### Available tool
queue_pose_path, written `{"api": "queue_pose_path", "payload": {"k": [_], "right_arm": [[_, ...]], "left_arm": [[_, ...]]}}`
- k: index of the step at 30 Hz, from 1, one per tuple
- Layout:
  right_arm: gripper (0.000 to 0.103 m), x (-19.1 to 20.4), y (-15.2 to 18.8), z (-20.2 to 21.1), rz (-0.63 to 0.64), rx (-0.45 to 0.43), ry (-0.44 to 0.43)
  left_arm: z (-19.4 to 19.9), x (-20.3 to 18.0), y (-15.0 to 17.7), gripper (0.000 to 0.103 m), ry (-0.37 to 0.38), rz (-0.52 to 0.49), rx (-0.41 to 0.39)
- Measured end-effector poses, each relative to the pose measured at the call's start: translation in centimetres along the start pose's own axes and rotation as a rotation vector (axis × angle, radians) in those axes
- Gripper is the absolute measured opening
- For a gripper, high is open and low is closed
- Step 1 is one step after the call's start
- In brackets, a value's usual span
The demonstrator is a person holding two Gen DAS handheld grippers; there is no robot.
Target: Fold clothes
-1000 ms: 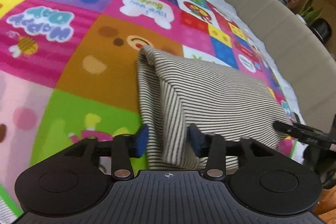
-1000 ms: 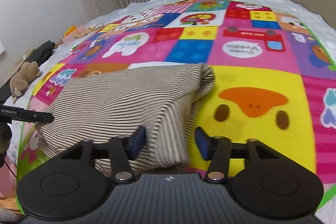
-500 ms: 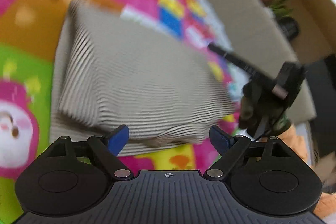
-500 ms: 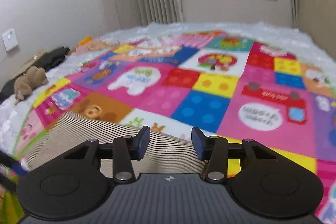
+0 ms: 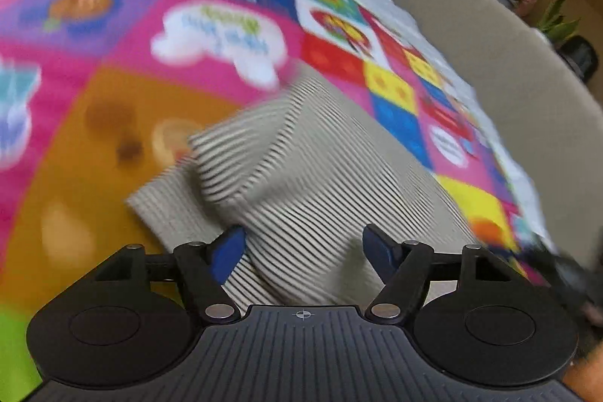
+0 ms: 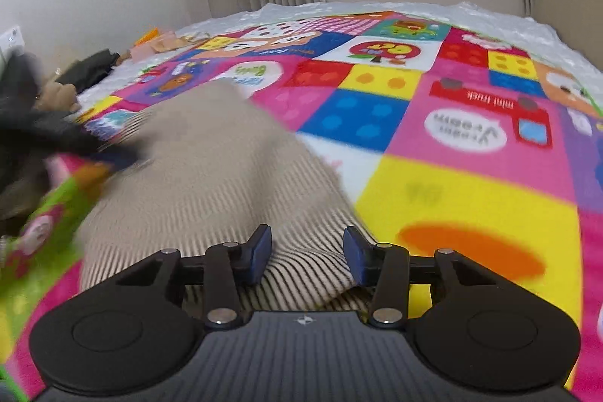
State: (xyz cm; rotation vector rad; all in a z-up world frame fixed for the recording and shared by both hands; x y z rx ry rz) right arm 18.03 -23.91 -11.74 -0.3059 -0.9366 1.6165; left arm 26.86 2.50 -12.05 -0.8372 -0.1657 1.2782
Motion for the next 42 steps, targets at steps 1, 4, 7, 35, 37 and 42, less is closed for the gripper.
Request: {"api": "queue_pose_path", "payload": {"k": [1,4,7,35,37,42], "right_arm": [[0.043,0.6,0.6,0.5,-0.009,0.0,-0.009],[0.043,2.8,2.3,1.8,-0.029,-0.004,-0.042],[0.043,4.7,3.6,2.4,-0.051,-0.004,-0.072],[0.074,15.4,10.3,3.1,0.874,-0.029,0.018],[0.07,15.8,9.6,2.2,0.847,-0.039,0.019],[0.063,13.9,3.8,1.4,0.444,0.028,-0.097]], "left_arm": [[-0.5,0.7,-0.9,0.077,-0.033,-0.016,-0.019],[-2.0,1.7,-2.7,0.083,-0.037,-0.007,-0.052],[-2.0,1.1,-2.8,0.086,-0.042,-0.048,-0.05],[9.6,-5.3,7.3,0.098,-0.066,-0.388,-0.04],[10.4,-5.8,7.7,0.099,-0.051,-0.414,-0.044],[12.1,-7.7,9.4,0.103,0.019,-0.533,-0.046]]}}
Point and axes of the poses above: each gripper's, at about its wrist camera, not at the fingertips, and z roughly against the way its jaws point, x to its left, y to its underside, the point moved 9 cm from there along -z, roughly the way its jaws point, and after that the axes turned 8 degrees about -z, right-handed, at the moved point
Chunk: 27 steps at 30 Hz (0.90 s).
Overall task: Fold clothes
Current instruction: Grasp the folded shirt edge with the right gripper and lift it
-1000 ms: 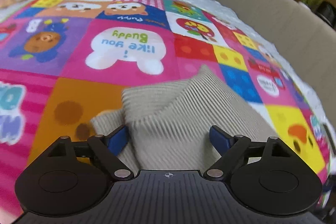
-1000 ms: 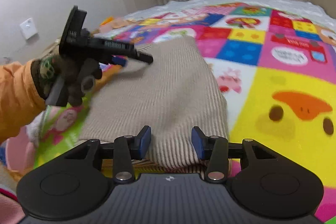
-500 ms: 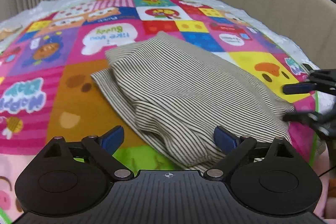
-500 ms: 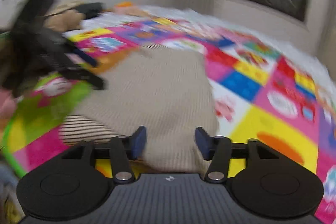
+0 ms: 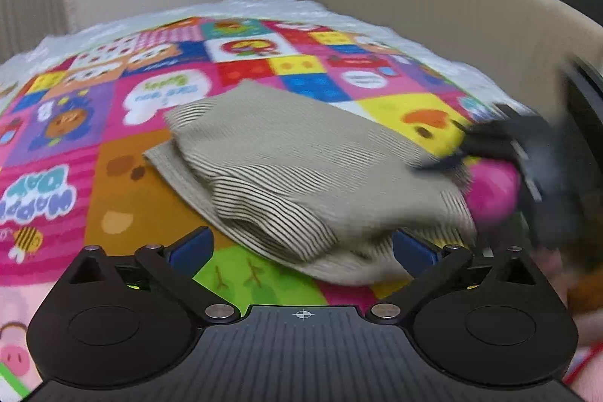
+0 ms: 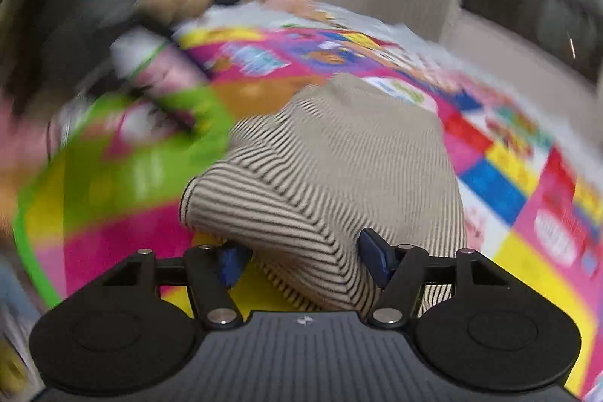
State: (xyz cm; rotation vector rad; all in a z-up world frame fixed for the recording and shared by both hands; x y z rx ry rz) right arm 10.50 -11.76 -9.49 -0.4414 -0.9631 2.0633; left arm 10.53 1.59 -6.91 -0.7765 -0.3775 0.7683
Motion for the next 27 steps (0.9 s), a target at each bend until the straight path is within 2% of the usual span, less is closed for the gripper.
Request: {"api": "queue_pose_path", "payload": {"k": [3,5,9,12,14,17,18,19,20,24,27], "right_arm": [[0.063,-2.5,-1.3,-0.2,-0.207,0.009,-0.063],[0.063,-3.4,-1.9,-0.1,-0.27,-0.005,-0.078],[0.064,-1.8,-1.4,0.3,-0.128,-0.045,-0.01],[0.073,-0.1,0.0,1.2,0.054,-0.058,0.069],[0.076,0.6,1.2,1.5,0.181,-0.072,0.145],[0.076,0.7,2.6,-0.1,0.329,-0.088,0.271],[0.071,0.7,2.8,-0.9,0.361,-0.095,0.302],[0.063,0.5,2.5,-1.1,0.328,-0.098,0.3],[0.04,0.2,2.1,-1.2,0.296,-0.102,0.298],[0.032,-0.6,-0.3,0.2,0.196,-0.137,0.263],[0.03,-0.5,-1.0,1.2,0.165,-0.105,0.211]], "left_arm": [[-0.8,-2.0,1.0,0.103,0.032,-0.079,0.034],[-2.2,-3.2,1.8,0.103,0.034,-0.13,0.062],[-5.4,-3.5,2.2,0.103,-0.041,-0.153,0.093],[-5.6,-1.2,0.6,0.103,-0.106,-0.044,0.055],[-4.9,0.3,-0.5,0.103,-0.087,0.048,0.02],[-4.3,1.5,-1.4,0.103,-0.058,0.134,-0.011],[-4.1,1.8,-1.7,0.103,-0.05,0.159,-0.018],[-3.9,1.9,-1.8,0.103,-0.047,0.167,-0.016],[-3.4,1.9,-1.7,0.103,-0.041,0.166,-0.02],[-0.3,2.8,-1.4,0.103,-0.027,0.184,-0.07],[1.8,6.0,-1.9,0.103,-0.058,0.275,-0.144]]}}
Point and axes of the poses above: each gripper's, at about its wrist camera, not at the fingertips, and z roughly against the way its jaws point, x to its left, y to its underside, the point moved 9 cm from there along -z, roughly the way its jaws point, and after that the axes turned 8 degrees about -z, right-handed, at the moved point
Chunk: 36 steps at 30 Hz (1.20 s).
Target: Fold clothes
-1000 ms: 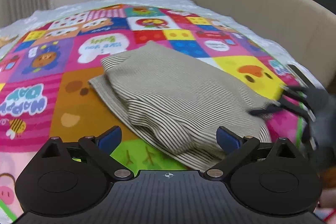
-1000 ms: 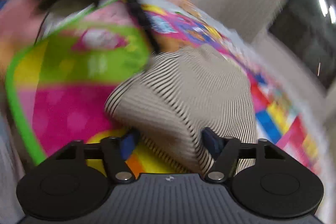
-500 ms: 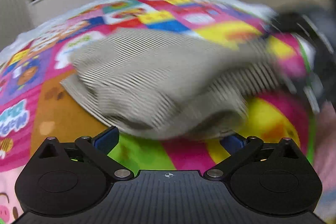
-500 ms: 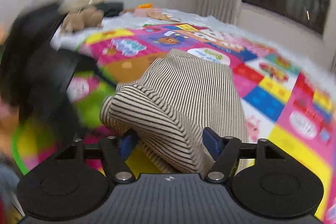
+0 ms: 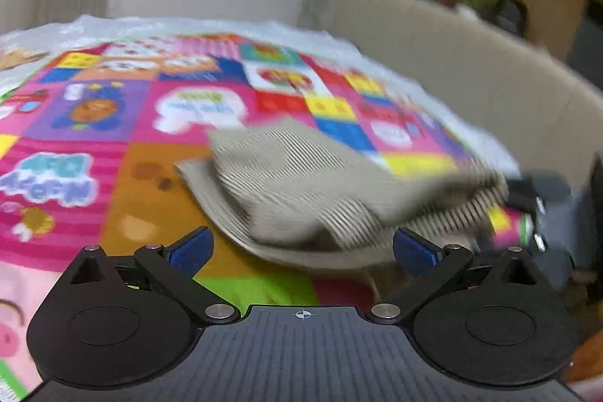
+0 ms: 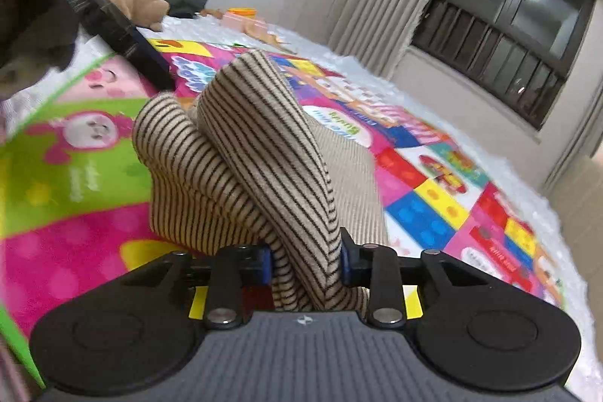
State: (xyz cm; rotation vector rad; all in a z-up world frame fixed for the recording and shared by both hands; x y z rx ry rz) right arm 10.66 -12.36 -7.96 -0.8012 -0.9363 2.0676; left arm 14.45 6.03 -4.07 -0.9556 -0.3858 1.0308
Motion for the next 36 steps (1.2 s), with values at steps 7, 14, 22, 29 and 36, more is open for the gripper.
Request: {"api": "queue_pose_path", "payload": {"k": [7,14,22,29,36], "right_arm": [[0.029,3.4,-1.5,4.5,0.202,0.075,-0.101],[0.03,3.0,-9.1,4.7,0.316,0.1,-0.184],[0.034,0.3,-8.9,-9.9,0.13,0.275,-0.329],[0.035,-0.7,-7.6,-13.1,0.04,0.265,-0.287],[0.028,-4.2,-11.1,-6.4,-0.171,0.071,-0.215]], "left_arm": [[-4.7,2.6,-2.3,0.099,0.075,0.051,-0.031],[-10.1,2.8,1.6,0.082,0.124,-0.061,0.115],[-3.8,6.9,2.7,0.093,0.077,0.0,0.059],[-0.9,5.5,0.6,0.098,0.132,-0.011,-0.013],[-1.6,-1.0,-1.2,0.103,0.305,-0.122,-0.068]]}}
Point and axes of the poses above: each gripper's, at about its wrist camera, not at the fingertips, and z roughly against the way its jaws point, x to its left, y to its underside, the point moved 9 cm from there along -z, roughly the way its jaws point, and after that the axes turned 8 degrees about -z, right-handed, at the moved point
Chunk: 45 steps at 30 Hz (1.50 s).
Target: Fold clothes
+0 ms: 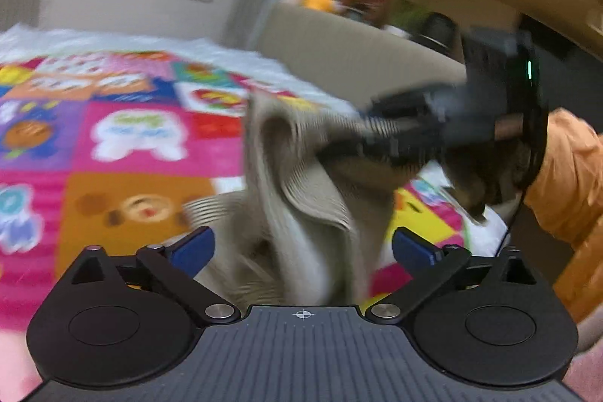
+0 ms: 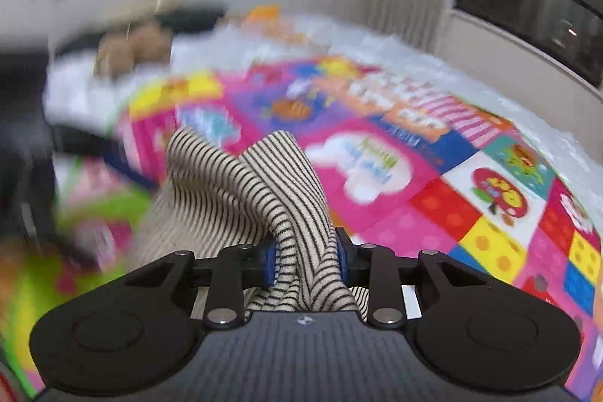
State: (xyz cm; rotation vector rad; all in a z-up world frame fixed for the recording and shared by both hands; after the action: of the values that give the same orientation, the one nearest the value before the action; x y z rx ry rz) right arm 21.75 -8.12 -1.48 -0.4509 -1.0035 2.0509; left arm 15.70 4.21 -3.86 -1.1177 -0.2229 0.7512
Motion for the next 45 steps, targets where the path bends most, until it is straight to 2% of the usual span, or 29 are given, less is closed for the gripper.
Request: {"api": "queue_pose_path", "payload": {"k": [2,5,9,12,15,18,21,22,23,25,28,31,34,37,39,42,44,45], "right_arm": [[0.027,-0.1,-1.8,2.6,-0.064,-0.068,-0.025],[0.026,0.7,-5.0,4.8,-0.14,-0.147,-0.087],[0.026,2.7,-9.9,6.4,-0.201,-0.236,-0.192],[0.025,2.7,-13.3,7.2,-0.273,-0.291,-0.255],[0.025,-1.7,-14.2,8.0,-0.486,-0.319,-0.294],[0.025,-8.2,-11.6,8.5,-0.673,-0.341,-0.251],[0.026,-15.5,-4.8,7.6,-0.887,-0.291,-0.144],[0.027,-17.9,-2.2,7.0,-0.958,-0.273,-0.087],[0.032,-20.3,0.5,6.5,-1.028,-0.254,-0.028],[0.033,-25.3,5.9,6.4,-1.095,-0.263,0.18],[0.034,-30.1,10.6,8.3,-0.991,-0.29,0.46],[0.037,-30.3,11.6,9.6,-0.848,-0.278,0.49],[0.04,-27.5,9.8,8.6,-0.649,-0.238,0.443],[0.04,-22.3,6.9,4.6,-0.367,-0.188,0.37],[0.04,-18.8,5.0,1.9,-0.182,-0.154,0.318],[0.04,-15.0,2.9,-2.5,-0.074,-0.108,0.174],[0.04,-12.7,2.0,-4.4,0.001,-0.091,0.123],[0.038,-12.7,1.8,-5.1,0.036,-0.083,0.146]], "left_arm": [[-1.4,-1.1,-0.2,0.103,-0.015,-0.049,0.017],[-1.8,-1.0,-0.8,0.103,-0.105,-0.054,0.017],[2.4,1.8,-2.5,0.103,-0.251,0.021,-0.083],[7.2,5.0,-3.8,0.103,-0.397,0.08,-0.168],[11.1,7.9,-5.0,0.103,-0.501,0.144,-0.246],[12.1,9.2,-5.8,0.103,-0.508,0.179,-0.282],[10.1,9.3,-5.9,0.103,-0.465,0.185,-0.256],[9.0,9.2,-5.8,0.103,-0.448,0.186,-0.235],[7.6,9.2,-5.6,0.103,-0.432,0.189,-0.205],[4.7,9.1,-5.0,0.103,-0.403,0.192,-0.148],[0.6,8.7,-4.2,0.103,-0.357,0.187,-0.068],[-2.9,7.5,-3.8,0.103,-0.287,0.141,-0.005],[-7.0,6.8,-3.6,0.103,-0.237,0.118,0.041],[-10.3,6.6,-3.5,0.103,-0.224,0.123,0.066],[-11.0,6.3,-3.7,0.103,-0.222,0.106,0.068],[-11.2,5.8,-3.9,0.102,-0.2,0.057,0.081],[-10.5,6.0,-3.8,0.1,-0.205,0.035,0.089],[-10.2,6.1,-3.7,0.1,-0.21,0.026,0.092]]}}
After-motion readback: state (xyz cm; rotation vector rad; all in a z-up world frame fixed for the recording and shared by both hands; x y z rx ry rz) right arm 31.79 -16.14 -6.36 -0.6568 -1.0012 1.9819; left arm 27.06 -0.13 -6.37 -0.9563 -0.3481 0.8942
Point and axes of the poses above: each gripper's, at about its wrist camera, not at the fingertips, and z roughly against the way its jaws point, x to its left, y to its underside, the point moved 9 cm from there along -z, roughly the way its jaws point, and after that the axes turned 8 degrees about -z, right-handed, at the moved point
